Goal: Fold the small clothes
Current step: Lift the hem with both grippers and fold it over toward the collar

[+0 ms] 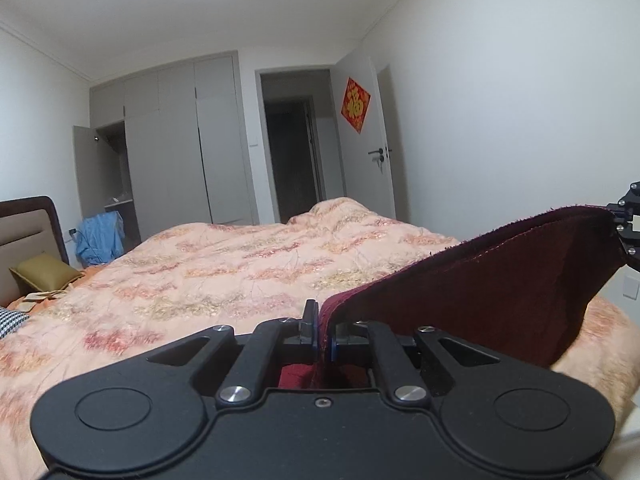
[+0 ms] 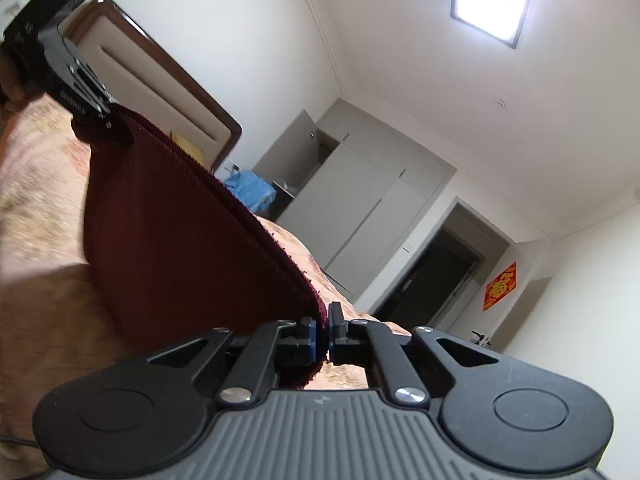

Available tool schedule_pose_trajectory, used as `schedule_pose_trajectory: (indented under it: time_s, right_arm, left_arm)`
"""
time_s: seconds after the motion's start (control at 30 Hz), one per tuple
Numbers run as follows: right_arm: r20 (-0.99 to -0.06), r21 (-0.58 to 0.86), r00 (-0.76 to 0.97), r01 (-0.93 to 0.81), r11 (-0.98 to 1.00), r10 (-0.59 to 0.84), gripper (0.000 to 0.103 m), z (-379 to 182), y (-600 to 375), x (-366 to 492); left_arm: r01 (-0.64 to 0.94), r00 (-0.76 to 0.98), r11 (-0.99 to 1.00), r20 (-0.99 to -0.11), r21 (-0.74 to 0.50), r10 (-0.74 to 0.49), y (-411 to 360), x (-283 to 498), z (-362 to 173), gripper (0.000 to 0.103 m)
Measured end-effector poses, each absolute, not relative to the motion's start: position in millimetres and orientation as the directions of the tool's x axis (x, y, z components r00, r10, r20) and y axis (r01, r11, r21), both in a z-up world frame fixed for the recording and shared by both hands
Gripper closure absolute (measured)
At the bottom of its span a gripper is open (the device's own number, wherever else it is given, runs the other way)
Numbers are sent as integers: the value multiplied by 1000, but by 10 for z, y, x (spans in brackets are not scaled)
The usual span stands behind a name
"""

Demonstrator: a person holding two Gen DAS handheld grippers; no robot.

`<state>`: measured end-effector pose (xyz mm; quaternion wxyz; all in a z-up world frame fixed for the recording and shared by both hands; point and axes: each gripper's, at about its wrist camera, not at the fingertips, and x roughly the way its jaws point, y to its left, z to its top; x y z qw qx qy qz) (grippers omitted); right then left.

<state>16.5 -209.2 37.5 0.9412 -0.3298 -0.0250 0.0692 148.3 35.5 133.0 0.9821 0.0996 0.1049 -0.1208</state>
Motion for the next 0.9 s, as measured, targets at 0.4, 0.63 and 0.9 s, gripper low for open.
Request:
schedule_pose_trajectory:
  time_s: [0.4,0.63,0.9]
  right_arm:
    - [-181,-591,977,-203,781,116,96,358,-2208,2302]
    - [-387,-411,913,-296,862,129,96,-33,-2359,3330]
    - [-468,-368,873,-334,868,137,95,-426,-2476,3748]
  left_arm:
    - [264,902,936,-404,233,-153,294,3524,962,96]
    - [259,831,959,-532,114,-161,399,4304,359,96]
    - [261,786,963,-594,68,-171,467,4604,-45,88]
